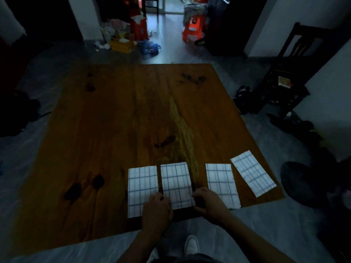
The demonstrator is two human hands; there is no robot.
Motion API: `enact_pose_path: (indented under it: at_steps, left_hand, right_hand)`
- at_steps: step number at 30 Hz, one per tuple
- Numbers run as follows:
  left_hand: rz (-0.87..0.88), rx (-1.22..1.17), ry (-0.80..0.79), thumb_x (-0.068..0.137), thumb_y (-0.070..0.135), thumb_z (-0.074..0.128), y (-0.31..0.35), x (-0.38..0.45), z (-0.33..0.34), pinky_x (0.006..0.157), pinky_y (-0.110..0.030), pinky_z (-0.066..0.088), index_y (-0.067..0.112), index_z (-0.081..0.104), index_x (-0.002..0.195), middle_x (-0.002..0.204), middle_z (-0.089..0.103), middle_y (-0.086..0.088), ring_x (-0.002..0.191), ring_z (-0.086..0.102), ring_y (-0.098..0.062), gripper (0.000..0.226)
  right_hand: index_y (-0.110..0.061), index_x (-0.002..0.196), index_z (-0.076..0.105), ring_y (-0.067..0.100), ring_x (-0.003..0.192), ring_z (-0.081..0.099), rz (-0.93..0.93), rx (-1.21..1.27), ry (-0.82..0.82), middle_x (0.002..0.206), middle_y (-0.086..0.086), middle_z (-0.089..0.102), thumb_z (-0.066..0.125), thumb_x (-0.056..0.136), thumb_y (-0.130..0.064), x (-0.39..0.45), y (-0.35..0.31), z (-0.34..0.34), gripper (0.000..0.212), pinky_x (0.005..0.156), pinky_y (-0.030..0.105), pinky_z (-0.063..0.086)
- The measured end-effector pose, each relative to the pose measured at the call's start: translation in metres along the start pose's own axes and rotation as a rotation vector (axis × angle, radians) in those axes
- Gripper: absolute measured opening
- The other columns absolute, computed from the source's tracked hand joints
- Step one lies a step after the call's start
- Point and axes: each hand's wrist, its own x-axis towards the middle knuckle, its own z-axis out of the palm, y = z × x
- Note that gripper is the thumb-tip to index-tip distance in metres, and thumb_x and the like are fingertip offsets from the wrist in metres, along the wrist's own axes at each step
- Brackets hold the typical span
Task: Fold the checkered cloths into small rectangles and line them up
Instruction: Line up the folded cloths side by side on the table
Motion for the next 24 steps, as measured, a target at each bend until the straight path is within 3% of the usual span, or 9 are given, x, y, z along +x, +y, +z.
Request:
enact_pose_path:
  at_steps: [2, 4, 8, 14, 19, 24]
  left_hand:
    - [0.025, -0.044, 0.027, 0.075, 0.031, 0.073, -0.005, 0.006, 0.005, 0.061, -0.034, 0.049, 0.022, 0.066, 0.084, 0.091, 0.058, -0.001, 0.085, 0.056, -0.021, 0.014]
    - [0.046, -0.072, 0.073, 0.069, 0.027, 0.079, -0.004, 0.012, 0.008, 0.059, -0.034, 0.051, 0.019, 0.067, 0.085, 0.088, 0.058, -0.003, 0.081, 0.058, -0.022, 0.021]
    - [0.109, -0.112, 0.129, 0.065, 0.022, 0.081, 0.012, 0.023, 0.014, 0.067, -0.039, 0.053, 0.015, 0.068, 0.096, 0.098, 0.060, -0.005, 0.089, 0.059, -0.026, 0.035]
    - [0.105, -0.048, 0.104, 0.070, 0.028, 0.078, 0.053, 0.024, 0.021, 0.078, -0.043, 0.053, 0.017, 0.067, 0.105, 0.110, 0.062, -0.006, 0.102, 0.057, -0.029, 0.038]
    - [0.060, 0.012, 0.110, 0.066, 0.025, 0.083, 0.101, 0.023, 0.028, 0.072, -0.039, 0.052, 0.019, 0.068, 0.098, 0.104, 0.063, -0.005, 0.097, 0.059, -0.026, 0.036]
    - [-0.060, 0.063, 0.057, 0.080, 0.036, 0.070, 0.149, 0.026, 0.033, 0.086, -0.037, 0.048, 0.026, 0.065, 0.111, 0.112, 0.059, 0.001, 0.106, 0.052, -0.020, 0.032]
  right_hand:
    - [-0.025, 0.116, 0.063, 0.006, 0.107, 0.052, 0.037, 0.022, 0.054, 0.120, -0.006, 0.055, 0.073, 0.082, -0.027, -0.007, 0.003, -0.011, 0.036, 0.097, 0.028, 0.046]
    - [-0.025, 0.116, 0.065, 0.007, 0.106, 0.054, 0.086, 0.027, 0.108, 0.118, -0.004, 0.058, 0.073, 0.082, -0.025, -0.016, 0.011, -0.021, 0.035, 0.096, 0.027, 0.046]
    - [-0.024, 0.115, 0.065, 0.004, 0.106, 0.052, 0.162, 0.012, 0.205, 0.118, -0.007, 0.058, 0.072, 0.083, -0.022, -0.039, 0.035, -0.035, 0.033, 0.091, 0.019, 0.041]
    - [-0.018, 0.123, 0.060, 0.012, 0.114, 0.050, 0.252, 0.041, 0.279, 0.125, -0.001, 0.054, 0.077, 0.079, -0.025, -0.054, 0.082, -0.046, 0.047, 0.096, 0.023, 0.040]
    - [-0.023, 0.129, 0.055, 0.011, 0.120, 0.044, 0.192, 0.055, 0.198, 0.130, -0.004, 0.050, 0.076, 0.078, -0.036, -0.054, 0.123, -0.059, 0.057, 0.102, 0.024, 0.037]
    - [-0.024, 0.128, 0.055, 0.013, 0.123, 0.043, 0.016, 0.035, 0.169, 0.132, -0.004, 0.048, 0.072, 0.081, -0.035, -0.055, 0.148, -0.067, 0.051, 0.107, 0.032, 0.038]
